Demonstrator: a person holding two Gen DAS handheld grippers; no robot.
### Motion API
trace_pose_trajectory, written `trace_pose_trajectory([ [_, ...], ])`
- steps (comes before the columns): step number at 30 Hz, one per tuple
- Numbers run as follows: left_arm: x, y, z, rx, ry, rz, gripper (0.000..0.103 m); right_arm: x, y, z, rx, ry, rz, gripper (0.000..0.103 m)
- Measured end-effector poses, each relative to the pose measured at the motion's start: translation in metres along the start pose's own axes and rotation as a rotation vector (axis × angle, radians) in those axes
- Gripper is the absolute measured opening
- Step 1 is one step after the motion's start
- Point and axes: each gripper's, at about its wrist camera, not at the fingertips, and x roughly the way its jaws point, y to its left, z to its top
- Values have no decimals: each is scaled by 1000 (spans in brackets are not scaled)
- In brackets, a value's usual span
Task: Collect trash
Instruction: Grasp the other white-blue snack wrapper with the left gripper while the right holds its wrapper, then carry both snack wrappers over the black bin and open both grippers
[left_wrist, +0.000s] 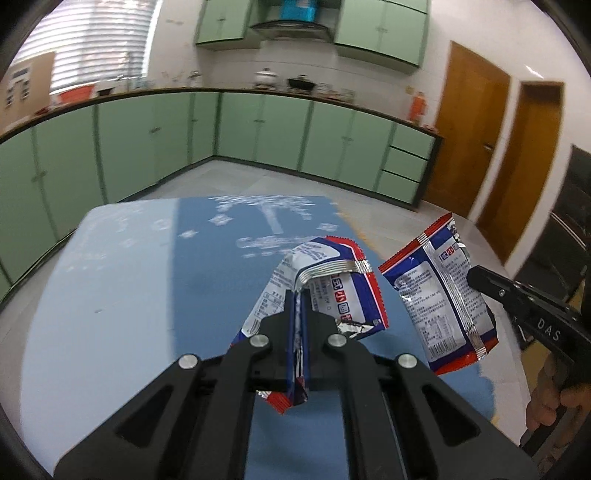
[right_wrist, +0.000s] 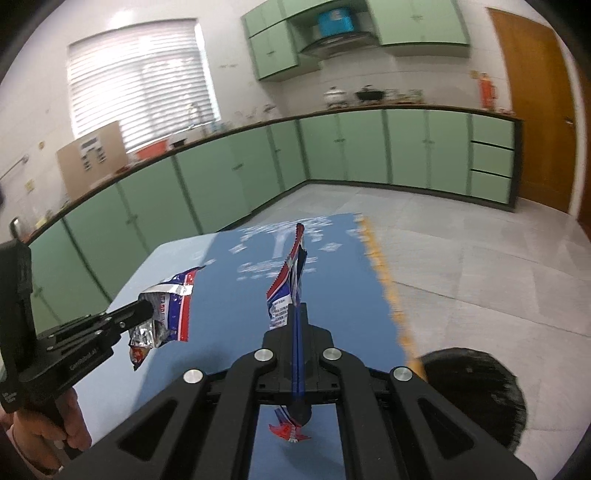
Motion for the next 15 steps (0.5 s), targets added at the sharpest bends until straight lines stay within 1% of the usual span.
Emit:
trace_pose_trajectory([
  [8, 39, -95, 10, 76, 6, -147, 2, -42, -90, 1, 85, -53, -152, 0],
  [15, 73, -182, 9, 155, 29, -272, 2, -71, -158, -10, 141, -64, -265, 0],
])
